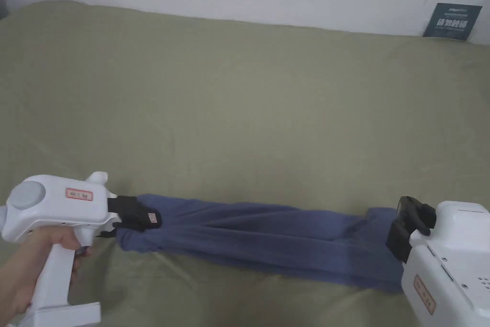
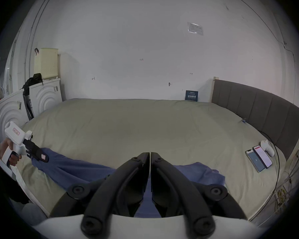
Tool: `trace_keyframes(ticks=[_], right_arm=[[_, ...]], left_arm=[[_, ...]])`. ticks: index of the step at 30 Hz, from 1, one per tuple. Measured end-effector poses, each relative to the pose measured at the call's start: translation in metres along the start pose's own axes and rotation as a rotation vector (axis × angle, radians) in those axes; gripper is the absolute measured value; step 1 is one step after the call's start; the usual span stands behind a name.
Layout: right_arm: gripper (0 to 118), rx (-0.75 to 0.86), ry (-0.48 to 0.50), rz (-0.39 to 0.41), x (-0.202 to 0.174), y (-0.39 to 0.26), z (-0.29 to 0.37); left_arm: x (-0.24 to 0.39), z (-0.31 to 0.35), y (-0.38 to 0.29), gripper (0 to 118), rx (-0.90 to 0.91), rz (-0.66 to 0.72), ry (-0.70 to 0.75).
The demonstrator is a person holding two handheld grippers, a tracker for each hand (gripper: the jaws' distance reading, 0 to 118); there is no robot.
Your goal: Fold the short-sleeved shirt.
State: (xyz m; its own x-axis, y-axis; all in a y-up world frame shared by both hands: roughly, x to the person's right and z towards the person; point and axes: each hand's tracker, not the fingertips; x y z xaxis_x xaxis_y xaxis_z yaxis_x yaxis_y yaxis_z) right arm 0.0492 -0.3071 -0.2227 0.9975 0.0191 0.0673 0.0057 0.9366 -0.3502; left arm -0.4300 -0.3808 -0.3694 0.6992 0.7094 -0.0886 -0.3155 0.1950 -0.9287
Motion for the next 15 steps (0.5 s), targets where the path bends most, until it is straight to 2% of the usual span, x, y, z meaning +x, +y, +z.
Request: trace_keyframes(ticks=[8,11,14,15], right_arm=[[8,0.024,0.01,-0.01,0.006,0.007,0.013],[8,0.028,0.02,-0.012,0.006,0.007,0.016],[8,0.035,0.024,-0.021,0.006,0.007,0.02],[8,0.035,0.027,-0.023,0.006,0.008,0.022]], left_arm=[[0.015,0.07,-0.006,5,0.118,-0.031,0.034],[0.031,0.085,-0.009,5,0.133,-0.102,0.125],[0.054,0.088,-0.015,5,0.121,-0.14,0.138],[0.067,0.084,-0.017,5,0.114,-0.197,0.164]])
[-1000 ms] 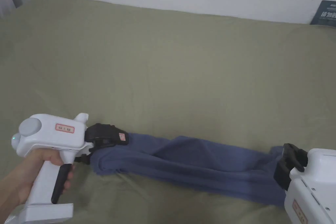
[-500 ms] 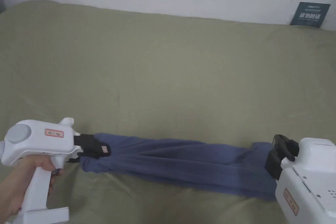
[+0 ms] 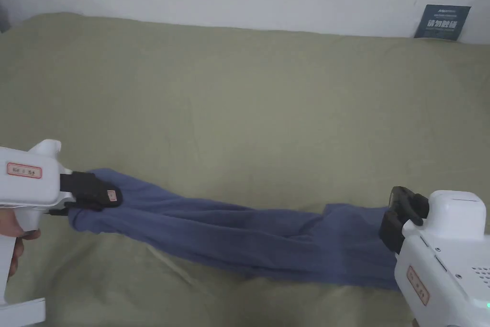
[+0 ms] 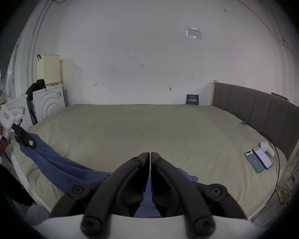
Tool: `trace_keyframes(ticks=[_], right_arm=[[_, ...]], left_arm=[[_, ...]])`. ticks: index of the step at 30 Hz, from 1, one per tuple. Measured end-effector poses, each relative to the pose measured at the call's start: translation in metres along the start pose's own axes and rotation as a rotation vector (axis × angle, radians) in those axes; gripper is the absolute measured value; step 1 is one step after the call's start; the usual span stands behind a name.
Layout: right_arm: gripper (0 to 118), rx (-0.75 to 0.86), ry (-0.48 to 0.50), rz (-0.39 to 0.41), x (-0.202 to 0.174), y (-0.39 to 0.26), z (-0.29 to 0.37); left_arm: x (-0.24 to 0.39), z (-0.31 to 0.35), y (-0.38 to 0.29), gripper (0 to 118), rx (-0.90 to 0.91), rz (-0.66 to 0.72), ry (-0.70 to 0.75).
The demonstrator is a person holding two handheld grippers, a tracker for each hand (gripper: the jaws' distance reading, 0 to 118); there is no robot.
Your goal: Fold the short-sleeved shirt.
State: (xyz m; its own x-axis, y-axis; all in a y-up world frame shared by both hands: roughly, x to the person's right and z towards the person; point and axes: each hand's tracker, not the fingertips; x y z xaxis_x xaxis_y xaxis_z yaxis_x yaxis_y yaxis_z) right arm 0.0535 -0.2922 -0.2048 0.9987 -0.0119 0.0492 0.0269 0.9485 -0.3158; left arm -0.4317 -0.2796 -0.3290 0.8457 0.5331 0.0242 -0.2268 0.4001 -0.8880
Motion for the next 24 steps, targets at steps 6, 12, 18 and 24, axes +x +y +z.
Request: trace_keyframes(ticks=[6,12,18,24], right_arm=[[8,0.011,0.005,-0.012,0.006,0.004,0.007],[8,0.01,0.003,-0.008,0.013,0.004,0.012],[8,-0.02,-0.006,-0.017,0.016,-0.004,0.007],[8,-0.049,-0.014,-0.029,0.015,-0.01,0.004]], left_arm=[[0.081,-0.03,-0.01,5,-0.05,-0.137,-0.042],[0.147,-0.102,-0.031,5,-0.112,-0.208,-0.029],[0.172,-0.182,-0.053,81,-0.166,-0.26,0.018],[0.163,-0.193,-0.059,114,-0.172,-0.213,-0.078]])
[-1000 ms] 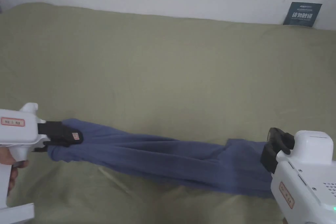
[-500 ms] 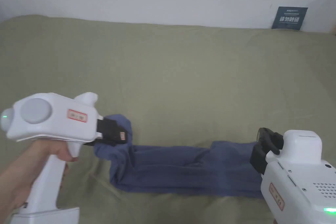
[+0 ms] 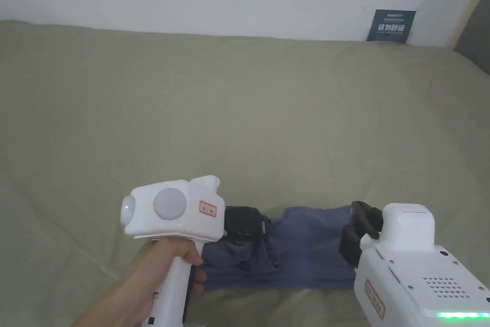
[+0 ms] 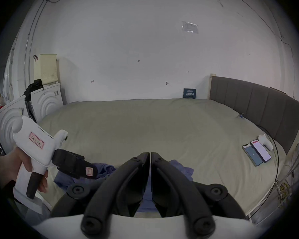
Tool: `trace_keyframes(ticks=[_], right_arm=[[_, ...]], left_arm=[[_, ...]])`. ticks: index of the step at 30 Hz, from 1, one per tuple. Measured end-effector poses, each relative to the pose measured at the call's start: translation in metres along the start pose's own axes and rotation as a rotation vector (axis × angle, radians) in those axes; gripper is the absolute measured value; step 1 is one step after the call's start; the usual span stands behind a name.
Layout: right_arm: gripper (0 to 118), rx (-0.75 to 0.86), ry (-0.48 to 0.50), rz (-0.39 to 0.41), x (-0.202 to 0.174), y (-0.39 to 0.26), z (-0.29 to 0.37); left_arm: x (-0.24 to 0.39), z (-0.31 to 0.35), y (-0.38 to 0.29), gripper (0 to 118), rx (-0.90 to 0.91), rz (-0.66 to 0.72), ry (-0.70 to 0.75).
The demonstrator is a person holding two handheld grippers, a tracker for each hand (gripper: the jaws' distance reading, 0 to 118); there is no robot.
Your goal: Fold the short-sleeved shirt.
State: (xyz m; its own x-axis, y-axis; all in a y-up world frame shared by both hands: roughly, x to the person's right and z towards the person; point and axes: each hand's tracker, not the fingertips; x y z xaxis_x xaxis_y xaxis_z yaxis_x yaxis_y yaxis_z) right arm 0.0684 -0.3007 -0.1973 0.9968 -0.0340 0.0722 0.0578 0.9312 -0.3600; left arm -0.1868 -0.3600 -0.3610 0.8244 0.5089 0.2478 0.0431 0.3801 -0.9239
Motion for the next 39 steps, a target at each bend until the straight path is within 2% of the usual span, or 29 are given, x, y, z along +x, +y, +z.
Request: trace_keyframes(ticks=[2,3,4,6,10,13,19,22,24,28,32,35,39], right_arm=[[8,-0.003,-0.002,0.005,-0.001,-0.001,-0.002],[8,-0.002,0.0,0.006,-0.002,-0.001,-0.003],[9,-0.002,0.001,0.007,-0.002,0.0,-0.004],[8,-0.001,0.004,0.003,-0.003,0.0,-0.007],[8,0.001,0.006,-0.005,-0.004,0.001,-0.012],[8,0.003,0.003,0.004,-0.005,0.003,-0.016],[8,0.044,-0.024,0.024,-0.002,0.015,-0.021],[9,0.056,-0.028,0.031,0.001,0.021,-0.021],[9,0.054,-0.025,0.033,0.003,0.022,-0.02],[9,0.051,-0.024,0.038,0.002,0.02,-0.021],[9,0.051,-0.02,0.029,-0.001,0.019,-0.022],[9,0.063,0.0,0.034,-0.005,0.018,-0.022],[9,0.084,-0.007,0.06,-0.012,0.014,-0.02]], left_arm=[[-0.01,0.021,-0.002,108,0.039,0.032,-0.062],[-0.018,0.033,-0.003,91,0.061,0.06,-0.072],[-0.026,0.044,-0.005,69,0.09,0.076,-0.089],[-0.042,0.064,-0.007,1,0.13,0.096,-0.102],[-0.063,0.064,-0.012,1,0.105,0.125,-0.044],[-0.064,0.036,-0.011,1,0.066,0.161,-0.1],[-0.02,-0.049,-0.013,1,-0.085,0.159,-0.189],[-0.01,-0.071,-0.021,1,-0.071,0.176,-0.19],[-0.018,-0.071,-0.022,1,-0.058,0.263,-0.241],[-0.025,-0.041,-0.019,1,-0.048,0.25,-0.229],[-0.043,0.032,-0.016,1,0.068,0.185,-0.262],[-0.069,0.084,-0.019,1,0.15,0.159,-0.154],[-0.106,0.106,-0.026,1,0.132,0.18,0.001]])
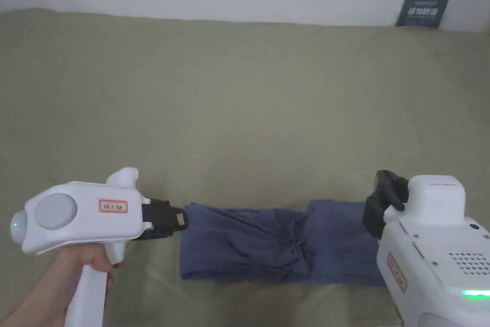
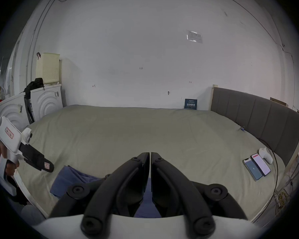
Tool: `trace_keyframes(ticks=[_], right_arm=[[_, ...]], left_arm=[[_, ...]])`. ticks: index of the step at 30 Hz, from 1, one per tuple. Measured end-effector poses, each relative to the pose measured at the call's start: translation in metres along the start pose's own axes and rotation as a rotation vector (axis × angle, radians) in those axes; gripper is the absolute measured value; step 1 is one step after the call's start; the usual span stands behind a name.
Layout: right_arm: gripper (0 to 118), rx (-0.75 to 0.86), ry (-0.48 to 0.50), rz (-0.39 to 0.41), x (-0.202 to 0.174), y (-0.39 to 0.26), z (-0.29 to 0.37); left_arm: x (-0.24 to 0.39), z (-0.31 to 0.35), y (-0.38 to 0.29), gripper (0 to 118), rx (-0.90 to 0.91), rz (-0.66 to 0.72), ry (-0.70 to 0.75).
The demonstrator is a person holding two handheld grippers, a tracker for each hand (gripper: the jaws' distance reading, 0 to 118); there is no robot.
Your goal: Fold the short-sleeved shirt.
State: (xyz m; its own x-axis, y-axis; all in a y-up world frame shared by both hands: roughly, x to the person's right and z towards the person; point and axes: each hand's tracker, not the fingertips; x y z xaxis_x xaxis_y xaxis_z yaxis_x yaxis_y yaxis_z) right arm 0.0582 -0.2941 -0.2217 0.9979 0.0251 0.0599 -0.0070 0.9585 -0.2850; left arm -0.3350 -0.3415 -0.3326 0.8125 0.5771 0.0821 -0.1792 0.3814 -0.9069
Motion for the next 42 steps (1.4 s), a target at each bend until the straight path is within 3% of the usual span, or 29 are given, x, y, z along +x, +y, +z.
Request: trace_keyframes(ticks=[5,6,7,9,14,16,17,19,20,23,26,37,42], right_arm=[[9,-0.003,0.002,-0.018,-0.006,0.0,0.004],[9,-0.006,0.001,-0.015,-0.007,0.0,0.005],[9,-0.008,0.001,-0.012,-0.008,0.0,0.006],[9,-0.011,0.002,-0.012,-0.008,0.0,0.007],[9,-0.021,0.001,-0.006,-0.008,0.001,0.008],[9,-0.021,0.002,-0.005,-0.007,0.003,0.009],[9,-0.02,0.002,-0.005,-0.008,0.003,0.01],[9,-0.02,0.002,-0.007,-0.007,0.005,0.012],[9,-0.02,0.004,-0.006,-0.006,0.005,0.013],[9,-0.017,0.002,0.009,-0.004,0.007,0.015],[9,-0.011,-0.001,0.012,0.0,0.01,0.018],[9,0.012,0.004,-0.036,0.001,0.014,0.019],[9,0.042,0.01,-0.035,-0.007,0.02,0.02]], left_arm=[[-0.025,-0.011,-0.002,2,-0.074,0.038,-0.091],[-0.028,-0.013,-0.004,11,-0.065,0.052,-0.117],[-0.03,-0.017,-0.003,36,-0.058,0.078,-0.137],[-0.036,-0.032,-0.002,118,-0.075,0.118,-0.204],[-0.042,-0.057,-0.006,110,-0.156,0.261,-0.393],[-0.037,-0.071,-0.012,99,-0.205,0.273,-0.403],[-0.034,-0.078,-0.014,85,-0.204,0.258,-0.379],[-0.032,-0.089,-0.014,29,-0.173,0.227,-0.298],[-0.032,-0.092,-0.014,18,-0.165,0.226,-0.25],[-0.028,-0.08,-0.016,16,-0.166,0.248,-0.289],[-0.029,-0.057,-0.009,14,-0.137,0.168,-0.21],[-0.069,0.106,0.004,14,0.064,0.108,0.068],[-0.04,0.125,0.012,14,0.073,0.01,0.128]])
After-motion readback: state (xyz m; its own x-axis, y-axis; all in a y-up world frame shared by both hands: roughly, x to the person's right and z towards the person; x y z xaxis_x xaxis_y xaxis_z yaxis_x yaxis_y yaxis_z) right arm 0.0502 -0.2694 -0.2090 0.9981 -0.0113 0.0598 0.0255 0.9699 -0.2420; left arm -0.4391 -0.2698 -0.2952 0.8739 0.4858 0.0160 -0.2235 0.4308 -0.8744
